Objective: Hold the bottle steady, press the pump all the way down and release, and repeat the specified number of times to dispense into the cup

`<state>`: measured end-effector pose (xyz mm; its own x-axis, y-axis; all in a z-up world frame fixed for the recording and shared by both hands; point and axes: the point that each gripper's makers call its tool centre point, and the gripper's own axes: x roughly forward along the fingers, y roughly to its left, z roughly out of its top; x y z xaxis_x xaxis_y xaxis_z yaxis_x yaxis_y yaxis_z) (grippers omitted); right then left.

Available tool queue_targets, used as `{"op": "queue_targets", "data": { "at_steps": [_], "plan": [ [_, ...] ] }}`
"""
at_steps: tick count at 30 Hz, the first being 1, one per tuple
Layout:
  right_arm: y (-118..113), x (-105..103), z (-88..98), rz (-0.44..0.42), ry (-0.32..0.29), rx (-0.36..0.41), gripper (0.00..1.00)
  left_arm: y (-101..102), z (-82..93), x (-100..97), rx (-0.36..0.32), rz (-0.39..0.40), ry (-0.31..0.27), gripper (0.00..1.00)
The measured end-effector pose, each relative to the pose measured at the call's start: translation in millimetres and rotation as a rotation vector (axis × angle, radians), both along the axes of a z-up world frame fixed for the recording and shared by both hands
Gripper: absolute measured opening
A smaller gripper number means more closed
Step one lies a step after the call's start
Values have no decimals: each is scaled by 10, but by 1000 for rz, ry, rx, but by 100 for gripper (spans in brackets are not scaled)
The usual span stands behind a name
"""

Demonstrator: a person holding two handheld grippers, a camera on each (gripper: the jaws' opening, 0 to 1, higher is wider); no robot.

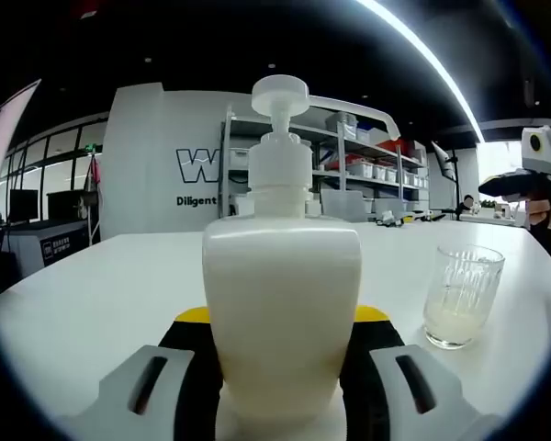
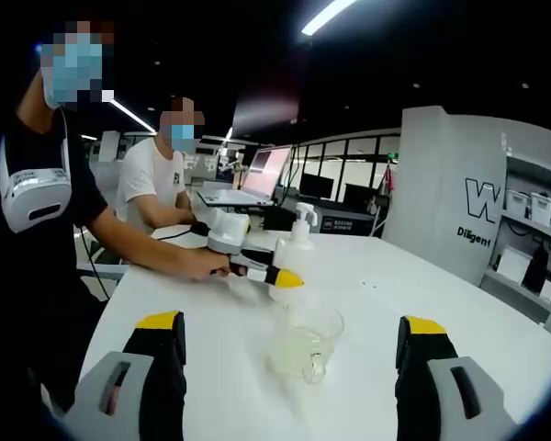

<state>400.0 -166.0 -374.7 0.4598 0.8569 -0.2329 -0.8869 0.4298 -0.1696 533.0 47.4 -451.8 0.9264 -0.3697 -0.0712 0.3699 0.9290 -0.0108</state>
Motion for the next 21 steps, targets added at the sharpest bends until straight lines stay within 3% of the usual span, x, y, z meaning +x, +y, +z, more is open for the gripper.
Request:
{"op": "queue_targets", "data": {
  "at_steps": [21],
  "plan": [
    [52, -14, 67, 4, -5, -3, 96, -272, 4, -49, 11, -52, 13, 47]
  ]
}}
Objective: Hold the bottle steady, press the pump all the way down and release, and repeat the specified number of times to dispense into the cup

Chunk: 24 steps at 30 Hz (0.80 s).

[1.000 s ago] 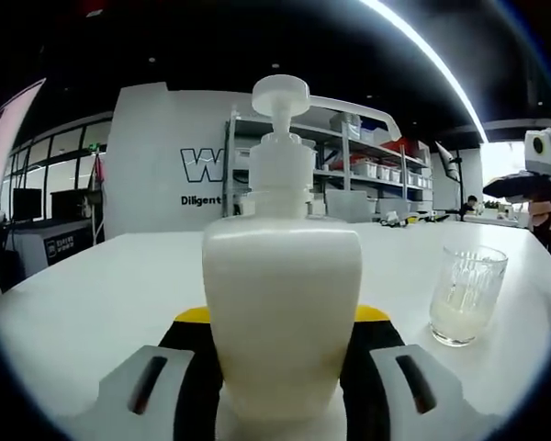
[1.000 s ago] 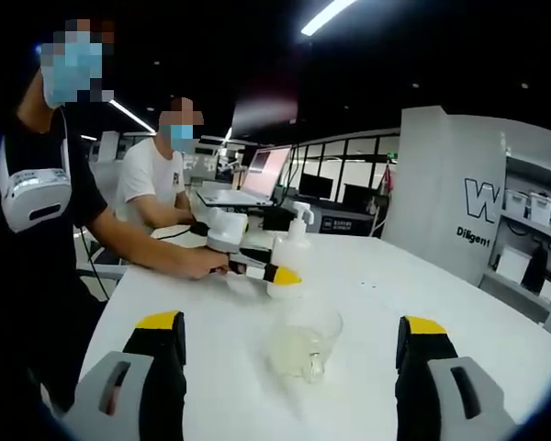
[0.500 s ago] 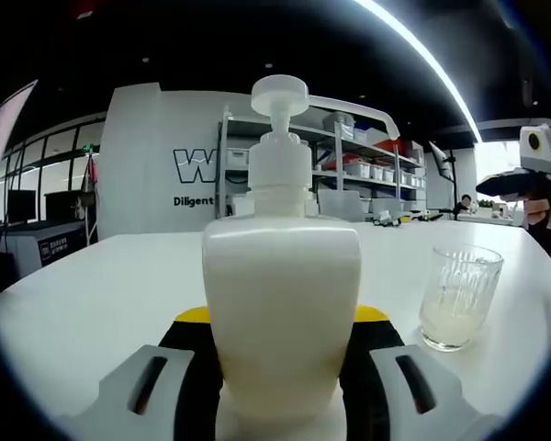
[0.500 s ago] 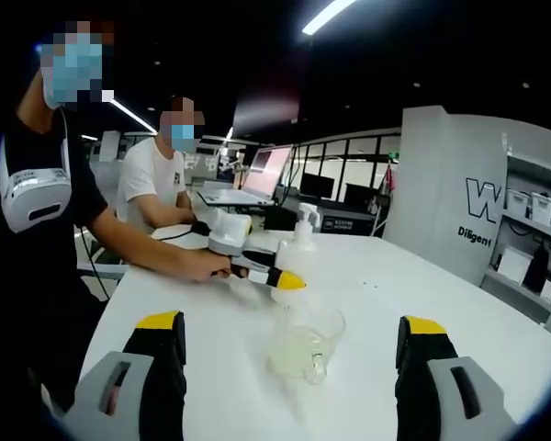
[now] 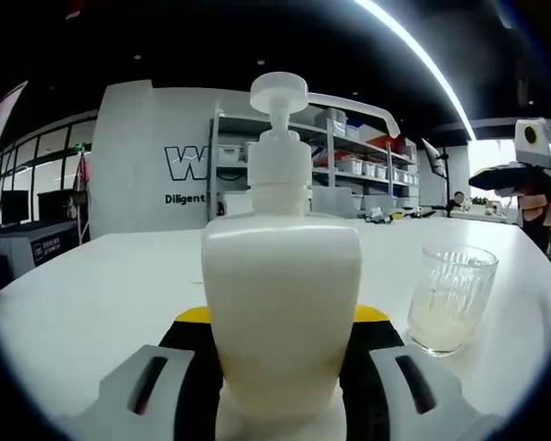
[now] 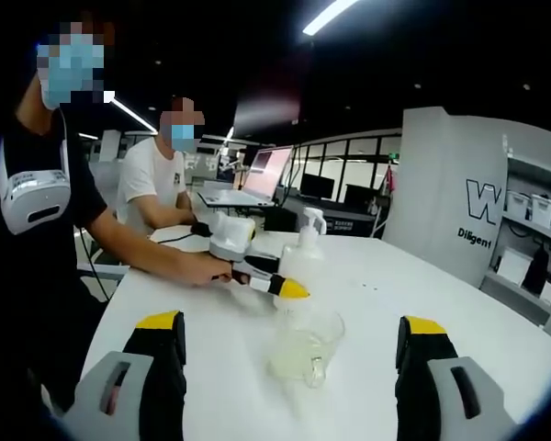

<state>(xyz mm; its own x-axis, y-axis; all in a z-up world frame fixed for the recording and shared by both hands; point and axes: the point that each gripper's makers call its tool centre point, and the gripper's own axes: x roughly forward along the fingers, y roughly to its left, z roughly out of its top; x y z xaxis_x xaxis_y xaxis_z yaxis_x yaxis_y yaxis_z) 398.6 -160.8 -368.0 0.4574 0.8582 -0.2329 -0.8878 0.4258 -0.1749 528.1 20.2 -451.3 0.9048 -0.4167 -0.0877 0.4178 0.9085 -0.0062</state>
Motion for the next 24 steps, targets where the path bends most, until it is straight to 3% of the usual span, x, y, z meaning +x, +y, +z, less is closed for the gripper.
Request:
{"op": "queue_targets", "data": {
  "at_steps": [24],
  "plan": [
    [23, 1, 41, 7, -1, -21, 96, -325, -13, -108, 22, -81, -10, 46]
  ]
}}
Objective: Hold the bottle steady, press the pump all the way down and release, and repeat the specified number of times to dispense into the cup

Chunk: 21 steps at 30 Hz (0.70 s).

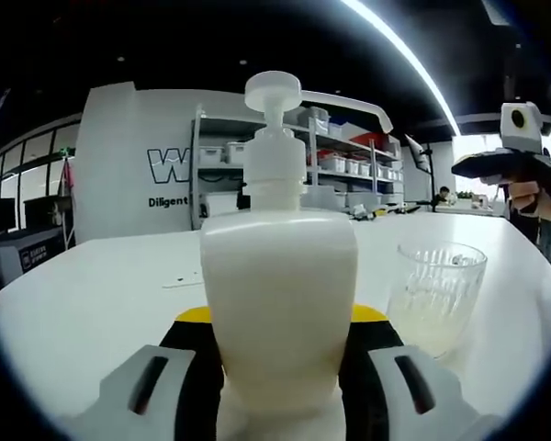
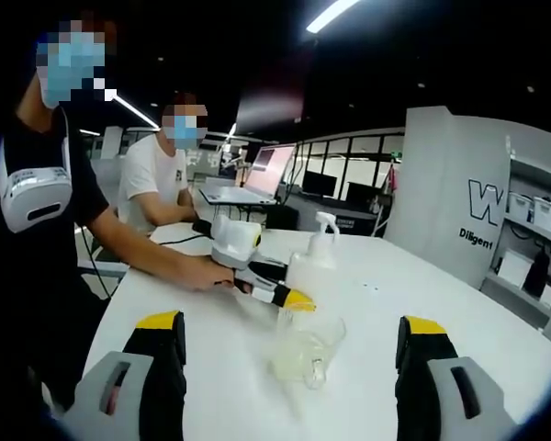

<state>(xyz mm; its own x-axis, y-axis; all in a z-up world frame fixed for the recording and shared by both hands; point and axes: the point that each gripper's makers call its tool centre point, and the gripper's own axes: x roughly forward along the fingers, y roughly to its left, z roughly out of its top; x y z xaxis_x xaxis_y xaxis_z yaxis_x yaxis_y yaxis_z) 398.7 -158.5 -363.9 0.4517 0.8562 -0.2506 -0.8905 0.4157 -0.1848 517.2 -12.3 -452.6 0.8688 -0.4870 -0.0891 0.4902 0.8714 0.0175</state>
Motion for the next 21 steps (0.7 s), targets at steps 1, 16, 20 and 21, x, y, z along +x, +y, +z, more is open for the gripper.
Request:
{"op": "queue_targets", "data": {
  "at_steps": [1, 16, 20, 21],
  "plan": [
    [0, 1, 6, 0, 0, 0, 96, -10, 0, -5, 0, -2, 0, 46],
    [19, 7, 19, 6, 0, -2, 96, -129, -19, -18, 1, -30, -8, 46],
    [38, -9, 63, 17, -2, 20, 96, -156, -25, -20, 0, -35, -10, 46],
    [41, -9, 73, 18, -2, 25, 96, -164, -26, -20, 0, -36, -11, 46]
  ]
}}
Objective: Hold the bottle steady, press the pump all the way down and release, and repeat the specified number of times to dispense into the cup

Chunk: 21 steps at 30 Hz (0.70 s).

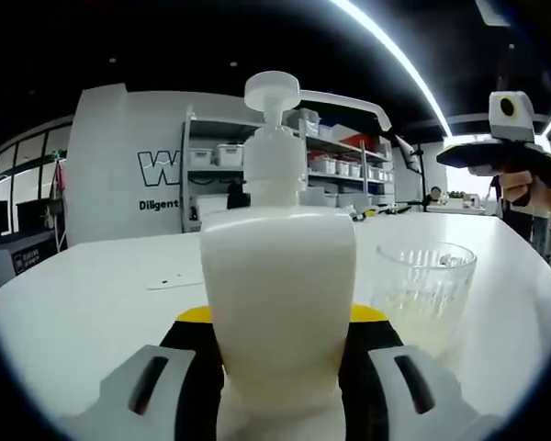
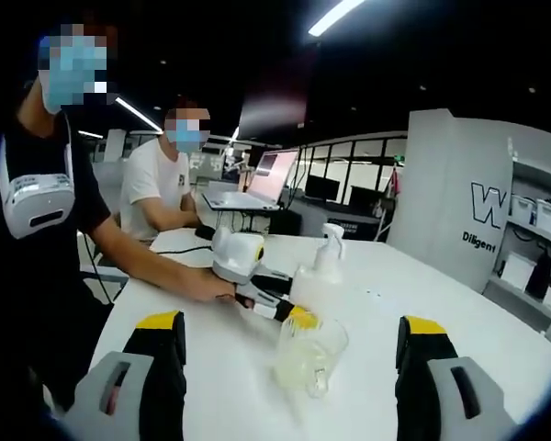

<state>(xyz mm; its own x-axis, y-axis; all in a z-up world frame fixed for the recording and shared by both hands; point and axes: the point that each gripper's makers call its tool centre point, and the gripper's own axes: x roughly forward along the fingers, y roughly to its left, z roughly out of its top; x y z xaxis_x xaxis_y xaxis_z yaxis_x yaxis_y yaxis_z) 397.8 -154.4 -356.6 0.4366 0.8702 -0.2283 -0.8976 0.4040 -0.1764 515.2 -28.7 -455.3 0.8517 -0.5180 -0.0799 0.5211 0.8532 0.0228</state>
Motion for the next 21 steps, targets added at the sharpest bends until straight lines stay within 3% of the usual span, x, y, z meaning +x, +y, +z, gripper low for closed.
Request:
{"op": "queue_targets", "data": {
  "at_steps": [8, 21],
  "plan": [
    [0, -2, -34, -7, 3, -25, 96, -40, -17, 13, 5, -22, -5, 46],
    [138, 97, 92, 3, -21, -42, 96, -62, -34, 48, 23, -35, -16, 47]
  ]
}}
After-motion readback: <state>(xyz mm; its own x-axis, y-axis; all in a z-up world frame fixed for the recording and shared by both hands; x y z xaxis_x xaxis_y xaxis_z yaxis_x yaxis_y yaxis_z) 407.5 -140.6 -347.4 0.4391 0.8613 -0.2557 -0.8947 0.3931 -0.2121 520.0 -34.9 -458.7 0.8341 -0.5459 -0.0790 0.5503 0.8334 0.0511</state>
